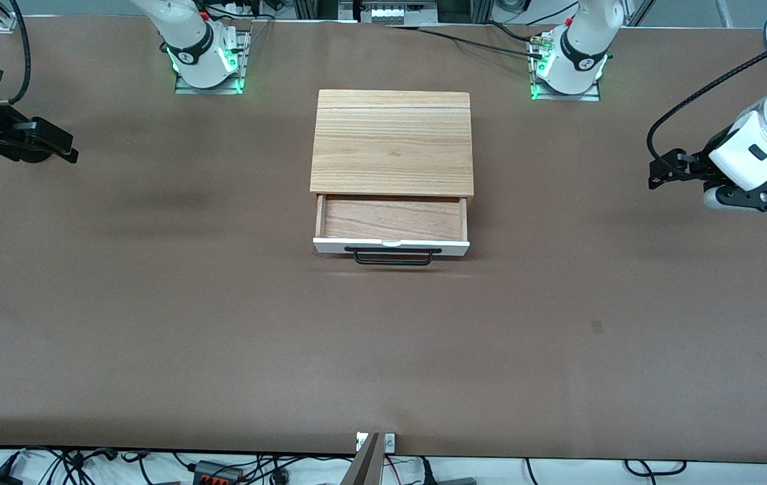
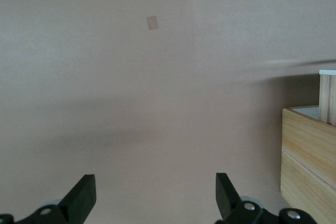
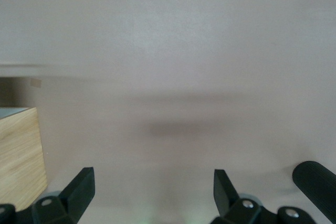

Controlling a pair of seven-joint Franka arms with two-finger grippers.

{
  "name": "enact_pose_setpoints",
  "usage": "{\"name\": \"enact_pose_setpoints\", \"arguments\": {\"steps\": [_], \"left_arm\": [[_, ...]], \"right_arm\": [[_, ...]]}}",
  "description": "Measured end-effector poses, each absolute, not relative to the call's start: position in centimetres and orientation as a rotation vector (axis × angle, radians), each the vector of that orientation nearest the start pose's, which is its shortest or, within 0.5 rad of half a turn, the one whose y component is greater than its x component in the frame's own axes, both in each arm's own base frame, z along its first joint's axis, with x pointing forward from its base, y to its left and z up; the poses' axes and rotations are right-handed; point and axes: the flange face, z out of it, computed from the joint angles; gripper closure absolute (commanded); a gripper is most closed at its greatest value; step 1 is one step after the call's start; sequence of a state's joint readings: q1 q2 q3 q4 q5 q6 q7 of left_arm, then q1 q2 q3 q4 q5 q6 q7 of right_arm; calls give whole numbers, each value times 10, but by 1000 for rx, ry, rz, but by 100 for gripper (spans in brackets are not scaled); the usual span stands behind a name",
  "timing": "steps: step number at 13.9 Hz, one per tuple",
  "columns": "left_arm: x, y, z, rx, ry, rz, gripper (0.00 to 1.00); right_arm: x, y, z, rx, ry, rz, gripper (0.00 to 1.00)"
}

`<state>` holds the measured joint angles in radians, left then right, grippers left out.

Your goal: Pull top drawer with both arms simultaneously

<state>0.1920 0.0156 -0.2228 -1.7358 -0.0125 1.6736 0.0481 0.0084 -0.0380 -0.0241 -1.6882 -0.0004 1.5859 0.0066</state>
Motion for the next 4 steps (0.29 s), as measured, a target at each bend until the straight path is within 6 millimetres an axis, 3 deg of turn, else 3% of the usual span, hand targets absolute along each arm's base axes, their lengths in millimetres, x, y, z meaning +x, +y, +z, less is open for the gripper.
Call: {"name": "enact_pose_setpoints", "arguments": {"steps": [4], "left_arm": [[559,-18,548,-3153,127,116,0]], "right_arm": [[541,-9,591,-3139,36,102,0]]}}
